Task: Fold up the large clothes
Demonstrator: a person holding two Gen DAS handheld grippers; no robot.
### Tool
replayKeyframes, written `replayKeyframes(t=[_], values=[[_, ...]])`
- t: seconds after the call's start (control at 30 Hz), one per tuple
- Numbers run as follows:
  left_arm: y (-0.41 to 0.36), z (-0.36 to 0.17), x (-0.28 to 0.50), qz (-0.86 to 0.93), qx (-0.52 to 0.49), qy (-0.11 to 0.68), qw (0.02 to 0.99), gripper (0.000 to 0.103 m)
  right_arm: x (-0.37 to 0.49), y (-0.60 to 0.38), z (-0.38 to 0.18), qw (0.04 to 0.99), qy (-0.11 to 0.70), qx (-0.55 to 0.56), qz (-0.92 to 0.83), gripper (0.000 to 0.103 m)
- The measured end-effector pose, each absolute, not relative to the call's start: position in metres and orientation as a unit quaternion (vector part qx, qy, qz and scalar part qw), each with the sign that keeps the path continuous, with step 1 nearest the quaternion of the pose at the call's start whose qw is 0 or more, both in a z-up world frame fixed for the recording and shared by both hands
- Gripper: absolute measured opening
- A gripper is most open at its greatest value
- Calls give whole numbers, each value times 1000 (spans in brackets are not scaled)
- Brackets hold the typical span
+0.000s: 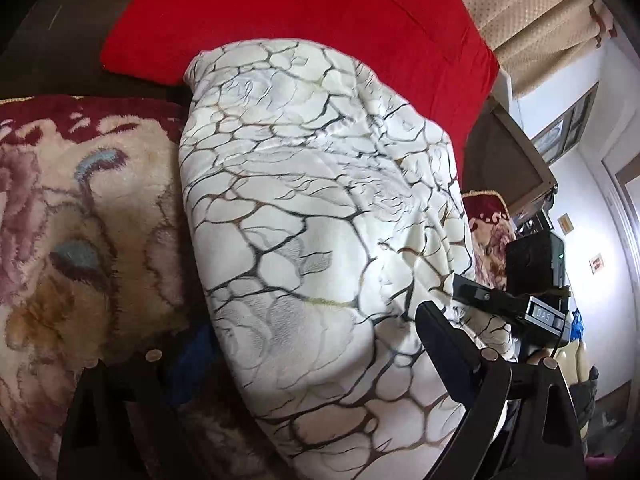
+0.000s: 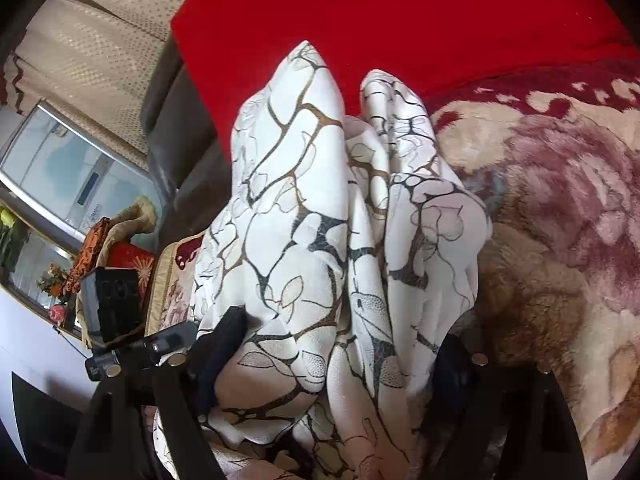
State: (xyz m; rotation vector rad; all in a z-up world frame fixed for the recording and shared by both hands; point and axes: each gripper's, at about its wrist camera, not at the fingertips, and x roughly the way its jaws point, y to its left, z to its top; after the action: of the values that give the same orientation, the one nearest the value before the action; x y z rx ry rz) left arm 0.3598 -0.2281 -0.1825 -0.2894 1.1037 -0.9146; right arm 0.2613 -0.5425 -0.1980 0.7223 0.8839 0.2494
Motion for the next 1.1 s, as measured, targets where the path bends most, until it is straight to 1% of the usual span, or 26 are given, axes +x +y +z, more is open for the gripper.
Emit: replayKeyframes(t=[0.13,0.27,0.3,0.47,0.63,0.73,0.8,0.87,0.9,0.93,1.0,1.03,1.1], values=[[-238,-174,354,-415,-120,486,760,91,256,-541,-200,829,404,368,113,56],[-238,-165,345,-415,-113,470,771,76,248,-533,-189,837,388,366,123,51],[-238,-161,341,-415,-106,467,774,75,246,-529,-185,839,386,363,125,51],[-221,-135,323,-404,-81,454,790,75,239,-506,-172,837,387,359,147,50],[-188,-113,309,-379,-85,433,814,75,235,-467,-157,838,381,344,186,50],[-183,-120,300,-346,-49,444,825,75,233,-455,-163,828,383,358,200,50],[-185,-134,298,-300,-10,468,832,75,234,-449,-175,813,405,368,197,50],[-185,-144,294,-283,20,471,835,77,235,-445,-197,797,442,377,166,50],[-185,-144,291,-283,22,468,837,77,232,-446,-208,788,458,385,149,52],[-186,-142,289,-282,20,466,838,77,229,-449,-218,776,467,403,135,60],[-190,-138,282,-280,34,455,845,77,224,-454,-219,768,464,424,122,64],[-191,-138,279,-277,40,452,847,77,221,-454,-211,779,461,411,110,67],[-193,-138,278,-269,43,451,850,77,211,-453,-191,806,448,379,83,68]])
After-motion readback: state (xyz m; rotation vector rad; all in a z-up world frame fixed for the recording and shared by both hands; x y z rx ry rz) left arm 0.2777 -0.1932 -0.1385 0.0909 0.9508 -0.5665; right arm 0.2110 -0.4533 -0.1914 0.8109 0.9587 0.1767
